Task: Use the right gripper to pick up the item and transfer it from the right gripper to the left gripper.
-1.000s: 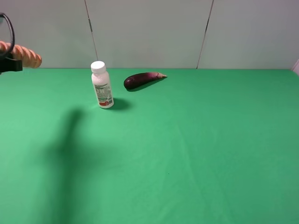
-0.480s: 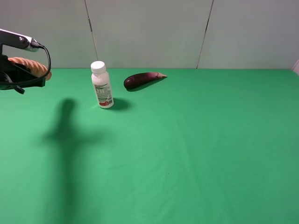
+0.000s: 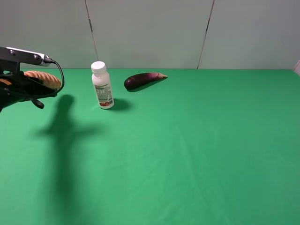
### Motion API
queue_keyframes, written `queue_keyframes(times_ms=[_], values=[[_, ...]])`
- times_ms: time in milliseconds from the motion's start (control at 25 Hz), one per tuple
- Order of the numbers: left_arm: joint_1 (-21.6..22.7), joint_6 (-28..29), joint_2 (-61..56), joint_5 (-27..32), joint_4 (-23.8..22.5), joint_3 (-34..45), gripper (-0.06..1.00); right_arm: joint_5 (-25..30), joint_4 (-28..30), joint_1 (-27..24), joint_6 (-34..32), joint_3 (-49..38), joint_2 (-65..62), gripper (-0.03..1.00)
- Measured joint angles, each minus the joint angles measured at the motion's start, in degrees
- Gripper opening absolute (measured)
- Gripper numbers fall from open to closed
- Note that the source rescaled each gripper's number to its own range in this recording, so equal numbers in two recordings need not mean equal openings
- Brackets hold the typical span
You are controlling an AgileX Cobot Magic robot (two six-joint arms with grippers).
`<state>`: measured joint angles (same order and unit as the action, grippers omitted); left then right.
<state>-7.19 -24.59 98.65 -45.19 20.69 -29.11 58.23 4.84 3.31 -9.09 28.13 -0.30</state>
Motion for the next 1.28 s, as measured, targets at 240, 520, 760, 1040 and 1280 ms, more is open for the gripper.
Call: queue_keyframes(times_ms=[240,520,760,1040,1280], values=[[0.00,7.87,4.41,-13.57,-5.82,4.38,0.03,0.00,0.00,0.00,0.00,0.00,0.00,1.00],[0.00,11.93,8.47,-19.31,-11.59,4.94,0.01,0.00,0.00,0.00,0.00,0.00,0.00,1.00],[0.00,12.30,11.87,-22.73,-14.64,5.31,0.01,0.00,0.00,0.00,0.00,0.00,0.00,1.00],[0.00,12.78,15.54,-23.66,-18.15,5.56,0.00,0.00,0.00,0.00,0.00,0.00,0.00,1.00],[0.00,15.89,16.44,-24.01,-18.41,6.58,0.39,-0.06,0.00,0.00,0.00,0.00,0.00,1.00]])
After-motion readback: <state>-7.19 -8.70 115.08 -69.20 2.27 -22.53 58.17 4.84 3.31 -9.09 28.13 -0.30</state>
